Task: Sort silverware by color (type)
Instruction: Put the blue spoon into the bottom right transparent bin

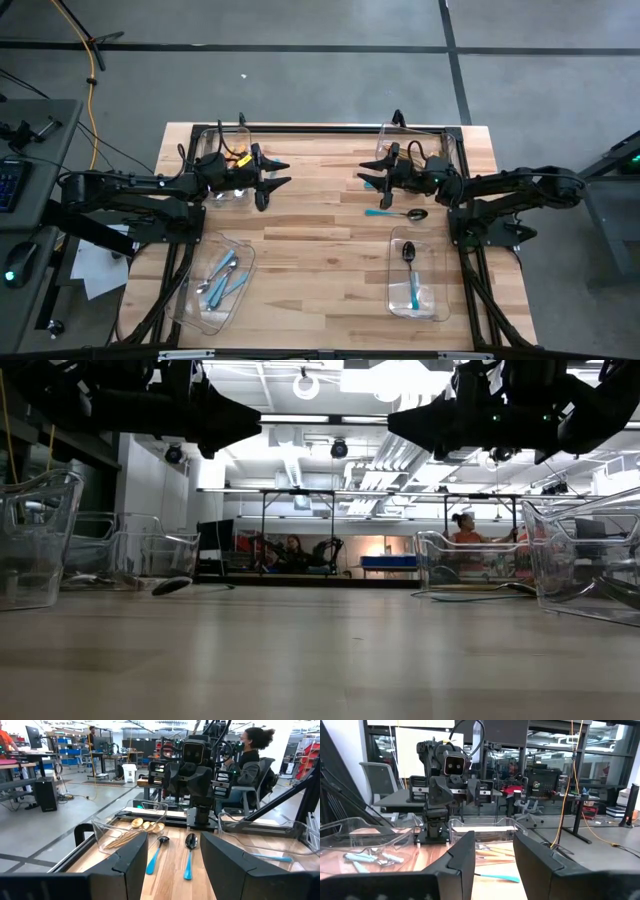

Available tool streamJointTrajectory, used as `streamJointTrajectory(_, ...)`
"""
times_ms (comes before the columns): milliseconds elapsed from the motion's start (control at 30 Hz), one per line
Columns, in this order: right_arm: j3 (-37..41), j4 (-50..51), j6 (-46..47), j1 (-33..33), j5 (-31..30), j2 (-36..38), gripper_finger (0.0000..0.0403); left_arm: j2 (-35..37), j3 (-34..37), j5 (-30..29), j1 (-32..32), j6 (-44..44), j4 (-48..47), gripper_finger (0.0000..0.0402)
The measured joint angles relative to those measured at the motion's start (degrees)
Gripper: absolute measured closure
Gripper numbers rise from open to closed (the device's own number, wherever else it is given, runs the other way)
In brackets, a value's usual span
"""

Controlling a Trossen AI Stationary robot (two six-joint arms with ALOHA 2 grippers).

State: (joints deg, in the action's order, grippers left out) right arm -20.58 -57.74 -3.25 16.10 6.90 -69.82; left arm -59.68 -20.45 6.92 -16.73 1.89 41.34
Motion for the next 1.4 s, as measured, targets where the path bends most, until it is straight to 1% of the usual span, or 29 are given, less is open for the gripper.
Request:
streamJointTrajectory(167,0.00,0.02,0.00,0.00,0.01,0.00,0.0284,0.00,0.00,0.00,0.00,0.02,0.00,0.0229)
streamJointTrajectory(267,0.00,0.04,0.00,0.00,0.00,0.00,0.0284,0.00,0.00,-0.27,0.00,1.96,0.07,0.0229)
streamJointTrajectory(300,0.00,0.03,-0.01,0.00,0.00,0.00,0.0284,0.00,0.00,-1.51,0.03,4.29,0.07,0.0229)
streamJointTrajectory(367,0.00,0.02,0.00,0.00,0.00,0.00,0.0284,0.00,-0.08,-6.93,0.31,12.12,-0.58,0.0229)
streamJointTrajectory(400,0.00,0.02,0.00,0.00,0.00,0.00,0.0284,0.00,-0.58,-10.04,0.39,14.98,-2.78,0.0229)
streamJointTrajectory(467,0.00,0.02,0.00,0.00,0.00,0.00,0.0284,0.00,-2.50,-14.27,0.35,16.91,-9.87,0.0229)
streamJointTrajectory(533,0.00,0.02,0.00,0.00,0.00,0.00,0.0284,-0.06,-5.73,-18.85,0.18,18.53,-20.87,0.0229)
streamJointTrajectory(633,0.00,0.02,0.00,0.00,0.00,0.02,0.0284,-2.25,-11.81,-26.24,-1.10,22.34,-37.32,0.0229)
streamJointTrajectory(700,0.00,0.00,0.00,0.00,-0.02,0.02,0.0284,-4.38,-15.62,-28.86,-2.66,24.07,-46.02,0.0229)
streamJointTrajectory(800,0.00,-0.10,0.00,0.00,-0.04,0.02,0.0284,-9.42,-20.61,-29.29,-4.59,26.58,-55.44,0.0229)
streamJointTrajectory(933,0.00,-0.17,0.02,0.00,-0.09,0.02,0.0284,-18.36,-26.81,-29.16,-6.31,29.25,-66.57,0.0229)
streamJointTrajectory(1100,-0.02,-0.39,0.02,0.00,-0.20,0.04,0.0284,-28.67,-34.06,-28.44,-6.96,29.43,-79.30,0.0229)
streamJointTrajectory(1200,-0.02,-0.39,0.02,0.00,-0.18,0.04,0.0284,-32.57,-37.25,-28.69,-6.95,29.30,-82.68,0.0229)
streamJointTrajectory(1400,-0.02,-0.38,0.05,0.00,-0.15,0.04,0.0284,-37.81,-40.21,-28.08,-7.08,27.98,-82.71,0.0229)
